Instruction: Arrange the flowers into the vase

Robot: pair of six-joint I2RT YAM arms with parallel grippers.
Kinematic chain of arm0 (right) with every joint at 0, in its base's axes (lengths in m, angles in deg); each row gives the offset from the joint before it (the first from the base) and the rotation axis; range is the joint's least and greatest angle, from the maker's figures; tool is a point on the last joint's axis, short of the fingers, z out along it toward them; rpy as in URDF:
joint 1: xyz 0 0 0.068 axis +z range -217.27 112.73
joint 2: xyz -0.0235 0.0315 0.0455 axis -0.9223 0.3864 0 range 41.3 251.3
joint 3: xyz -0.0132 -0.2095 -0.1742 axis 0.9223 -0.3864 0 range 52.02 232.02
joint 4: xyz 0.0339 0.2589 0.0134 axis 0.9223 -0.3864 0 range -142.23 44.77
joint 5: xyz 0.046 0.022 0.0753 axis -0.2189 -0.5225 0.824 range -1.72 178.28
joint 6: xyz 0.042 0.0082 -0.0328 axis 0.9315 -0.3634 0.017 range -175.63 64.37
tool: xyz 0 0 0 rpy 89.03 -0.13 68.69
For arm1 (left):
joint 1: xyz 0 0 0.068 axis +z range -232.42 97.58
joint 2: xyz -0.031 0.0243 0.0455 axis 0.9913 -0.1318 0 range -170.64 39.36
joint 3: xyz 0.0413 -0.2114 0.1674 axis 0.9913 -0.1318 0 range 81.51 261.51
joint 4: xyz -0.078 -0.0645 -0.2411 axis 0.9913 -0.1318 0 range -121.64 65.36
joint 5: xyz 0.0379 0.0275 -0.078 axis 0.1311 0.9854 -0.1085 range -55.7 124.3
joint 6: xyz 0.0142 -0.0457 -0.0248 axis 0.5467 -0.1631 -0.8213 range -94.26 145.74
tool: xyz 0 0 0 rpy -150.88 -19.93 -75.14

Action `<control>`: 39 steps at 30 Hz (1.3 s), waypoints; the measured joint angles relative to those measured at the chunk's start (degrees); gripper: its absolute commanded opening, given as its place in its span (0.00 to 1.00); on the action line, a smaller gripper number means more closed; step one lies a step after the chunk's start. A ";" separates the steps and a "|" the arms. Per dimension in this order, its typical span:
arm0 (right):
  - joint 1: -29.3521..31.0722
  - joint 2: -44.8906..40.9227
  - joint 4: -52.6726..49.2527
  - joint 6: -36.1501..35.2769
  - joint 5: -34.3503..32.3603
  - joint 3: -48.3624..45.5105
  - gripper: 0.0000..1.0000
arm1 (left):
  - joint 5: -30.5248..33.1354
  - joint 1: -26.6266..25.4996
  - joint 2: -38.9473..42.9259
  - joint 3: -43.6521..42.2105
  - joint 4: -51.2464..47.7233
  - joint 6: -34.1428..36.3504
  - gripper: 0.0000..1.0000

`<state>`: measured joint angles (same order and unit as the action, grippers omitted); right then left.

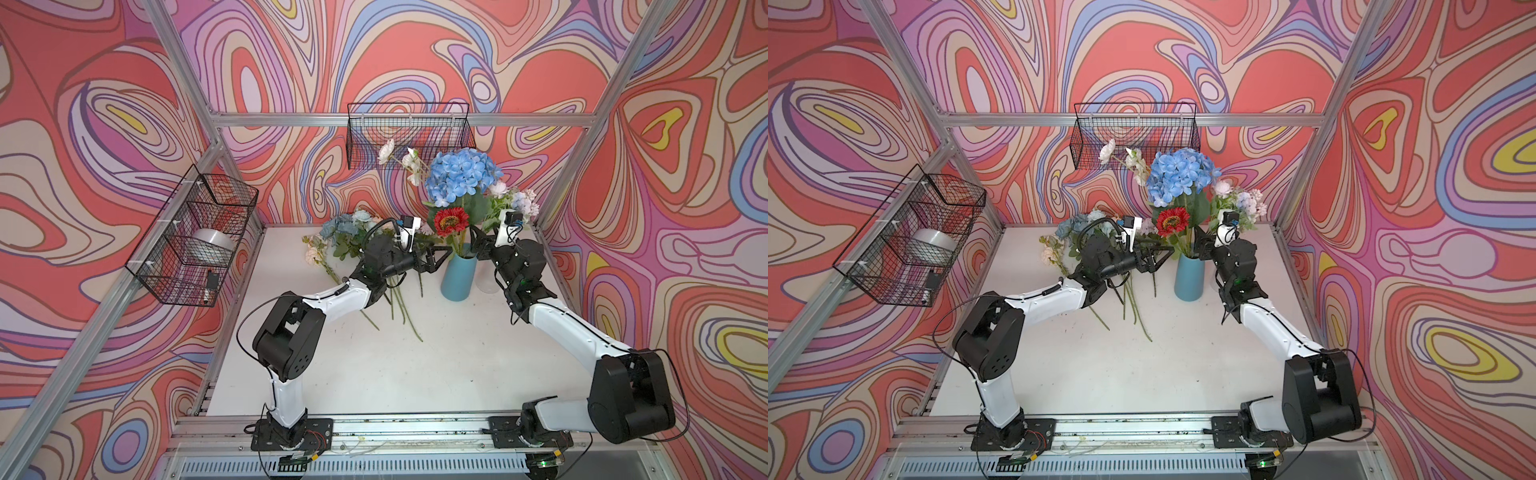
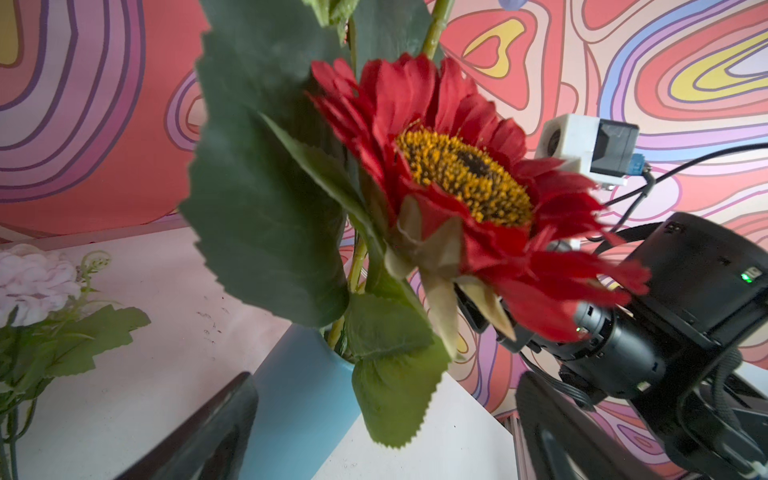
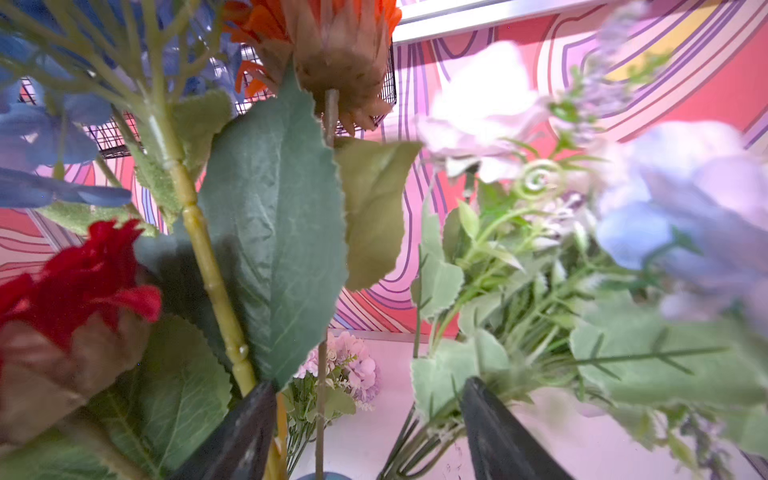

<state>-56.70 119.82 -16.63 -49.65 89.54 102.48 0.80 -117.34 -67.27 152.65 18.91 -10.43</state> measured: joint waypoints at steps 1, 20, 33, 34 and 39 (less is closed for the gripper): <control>0.00 0.02 0.02 0.17 -0.17 0.00 0.55 | -0.02 0.00 0.00 -0.04 0.02 0.07 1.00; 0.00 -5.73 -9.68 4.81 2.19 -0.31 0.67 | -0.13 -0.02 0.00 -0.81 0.02 0.50 1.00; -8.76 -6.08 -24.37 19.04 16.48 3.56 0.74 | -0.11 -0.02 0.48 -3.41 1.27 0.37 1.00; -9.86 -5.33 -23.96 20.70 17.99 3.54 0.74 | -0.13 -0.02 0.48 -3.48 1.33 0.35 1.00; -11.89 -2.03 -20.17 25.83 22.99 3.32 0.74 | -0.15 -0.02 0.48 -4.09 2.51 0.09 1.00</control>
<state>-68.59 117.79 -36.81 -23.82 112.53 105.80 0.65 -117.36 -66.79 148.56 21.42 -10.34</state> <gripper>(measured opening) 0.737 0.998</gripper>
